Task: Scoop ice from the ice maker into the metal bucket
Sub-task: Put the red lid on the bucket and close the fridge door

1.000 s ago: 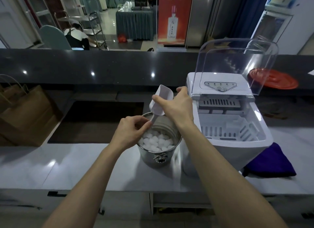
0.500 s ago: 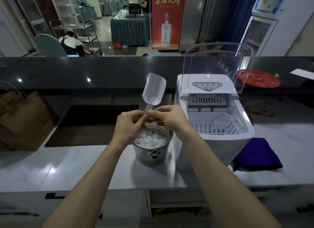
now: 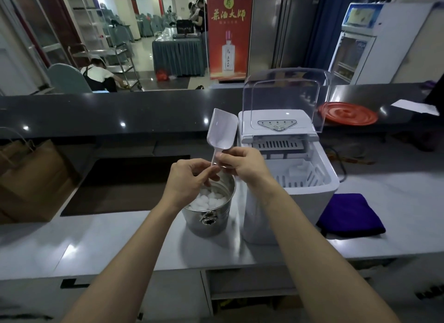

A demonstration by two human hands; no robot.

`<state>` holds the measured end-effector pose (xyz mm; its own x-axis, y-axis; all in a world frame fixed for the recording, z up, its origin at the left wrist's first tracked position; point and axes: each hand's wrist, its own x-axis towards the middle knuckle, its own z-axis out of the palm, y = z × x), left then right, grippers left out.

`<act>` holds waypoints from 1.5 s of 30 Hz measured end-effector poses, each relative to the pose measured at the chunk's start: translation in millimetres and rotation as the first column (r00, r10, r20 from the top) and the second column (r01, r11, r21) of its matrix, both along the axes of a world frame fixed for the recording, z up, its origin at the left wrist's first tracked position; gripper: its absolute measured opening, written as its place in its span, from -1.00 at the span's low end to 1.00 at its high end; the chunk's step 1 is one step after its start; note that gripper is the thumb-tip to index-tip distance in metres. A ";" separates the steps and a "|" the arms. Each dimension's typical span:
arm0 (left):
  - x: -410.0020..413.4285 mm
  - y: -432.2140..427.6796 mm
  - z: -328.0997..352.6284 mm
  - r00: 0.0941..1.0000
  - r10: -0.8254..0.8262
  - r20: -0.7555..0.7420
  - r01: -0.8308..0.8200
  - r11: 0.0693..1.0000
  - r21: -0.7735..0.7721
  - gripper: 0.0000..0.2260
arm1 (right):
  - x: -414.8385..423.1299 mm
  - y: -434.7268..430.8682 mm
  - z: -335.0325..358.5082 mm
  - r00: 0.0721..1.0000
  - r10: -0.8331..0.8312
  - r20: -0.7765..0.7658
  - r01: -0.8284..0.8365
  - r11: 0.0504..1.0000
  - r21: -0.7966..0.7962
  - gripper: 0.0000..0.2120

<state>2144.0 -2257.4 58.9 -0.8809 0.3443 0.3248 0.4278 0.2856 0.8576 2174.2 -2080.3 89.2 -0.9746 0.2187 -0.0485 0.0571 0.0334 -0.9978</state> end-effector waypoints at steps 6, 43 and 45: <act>5.5 6.2 0.0 1.000 -0.001 -0.029 -0.001 0.999 -0.041 -0.72 | 0.7 11.4 1.8 0.999 0.029 0.038 -0.029 0.999 -0.018 -0.87; -24.3 -54.3 -12.9 0.979 0.189 0.072 -0.190 0.982 0.016 -0.50 | 7.3 -17.9 5.8 0.989 -0.123 0.084 0.054 0.821 0.568 -0.75; -26.1 -39.9 -3.2 0.985 0.154 0.077 -0.158 0.986 0.046 -0.50 | 15.6 1.4 21.6 0.986 -0.158 0.056 0.110 0.863 0.493 -0.74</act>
